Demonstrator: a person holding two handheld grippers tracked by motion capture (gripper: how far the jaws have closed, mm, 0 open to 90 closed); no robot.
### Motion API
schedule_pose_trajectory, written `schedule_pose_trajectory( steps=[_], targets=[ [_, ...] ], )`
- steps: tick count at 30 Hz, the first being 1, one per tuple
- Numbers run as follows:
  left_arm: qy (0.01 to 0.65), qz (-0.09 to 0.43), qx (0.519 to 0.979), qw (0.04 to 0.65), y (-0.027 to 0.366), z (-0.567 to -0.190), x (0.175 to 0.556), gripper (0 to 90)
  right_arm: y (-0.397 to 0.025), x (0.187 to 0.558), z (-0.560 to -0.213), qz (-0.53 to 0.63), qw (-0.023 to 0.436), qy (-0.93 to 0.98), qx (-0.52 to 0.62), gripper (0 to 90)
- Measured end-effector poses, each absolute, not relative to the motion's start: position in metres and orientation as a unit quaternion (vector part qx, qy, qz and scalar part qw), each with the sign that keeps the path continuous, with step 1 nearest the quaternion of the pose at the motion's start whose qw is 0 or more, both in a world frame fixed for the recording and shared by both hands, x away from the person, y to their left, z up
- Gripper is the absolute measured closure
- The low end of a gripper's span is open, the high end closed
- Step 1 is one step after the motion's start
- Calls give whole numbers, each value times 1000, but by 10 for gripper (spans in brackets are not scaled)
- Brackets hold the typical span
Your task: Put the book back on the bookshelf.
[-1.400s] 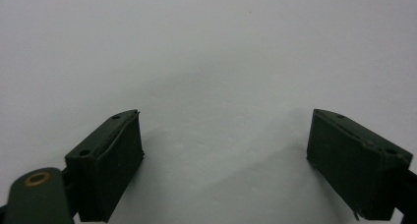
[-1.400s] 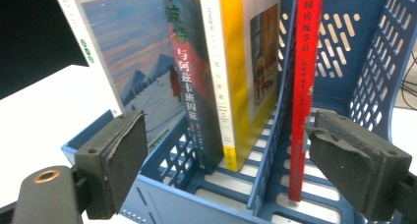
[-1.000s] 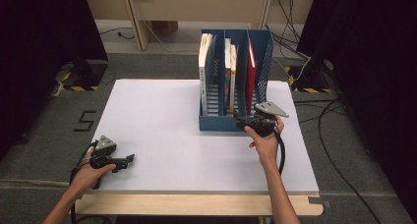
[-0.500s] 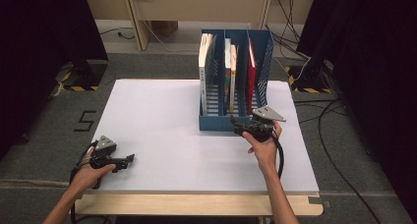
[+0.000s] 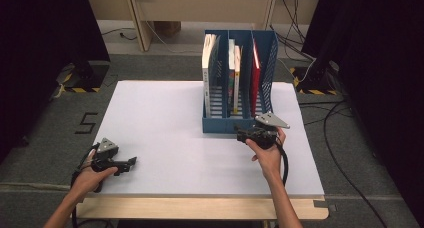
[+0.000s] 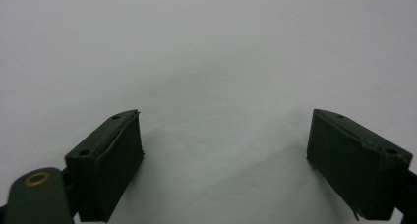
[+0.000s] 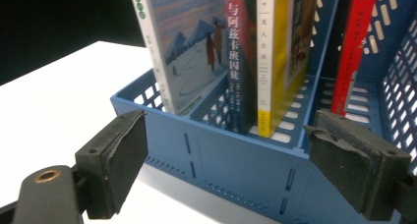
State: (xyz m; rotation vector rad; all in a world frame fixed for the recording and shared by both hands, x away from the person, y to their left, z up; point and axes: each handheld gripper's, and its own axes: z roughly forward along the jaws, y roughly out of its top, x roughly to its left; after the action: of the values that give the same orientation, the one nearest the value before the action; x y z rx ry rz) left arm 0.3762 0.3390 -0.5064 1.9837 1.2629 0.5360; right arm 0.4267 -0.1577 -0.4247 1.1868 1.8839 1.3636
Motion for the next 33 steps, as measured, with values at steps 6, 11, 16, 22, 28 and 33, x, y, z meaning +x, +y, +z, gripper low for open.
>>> schedule_pose_trajectory(
  steps=[6,11,16,22,28,33],
  targets=[
    [489,207,768,357,339,-506,376,126,-154,421,-427,505,258,700,434,158],
    [489,207,768,357,339,-506,376,126,-151,417,-431,499,253,707,432,158],
    [489,207,768,357,339,-506,376,126,-149,411,-434,499,248,712,428,159],
    [489,207,768,357,339,-506,376,126,-148,405,-437,497,247,715,424,159],
    [489,207,768,357,339,-506,376,126,-145,398,-442,487,246,727,417,158],
    [489,207,768,357,339,-506,376,126,-140,392,-448,474,243,740,411,158]
  ],
)
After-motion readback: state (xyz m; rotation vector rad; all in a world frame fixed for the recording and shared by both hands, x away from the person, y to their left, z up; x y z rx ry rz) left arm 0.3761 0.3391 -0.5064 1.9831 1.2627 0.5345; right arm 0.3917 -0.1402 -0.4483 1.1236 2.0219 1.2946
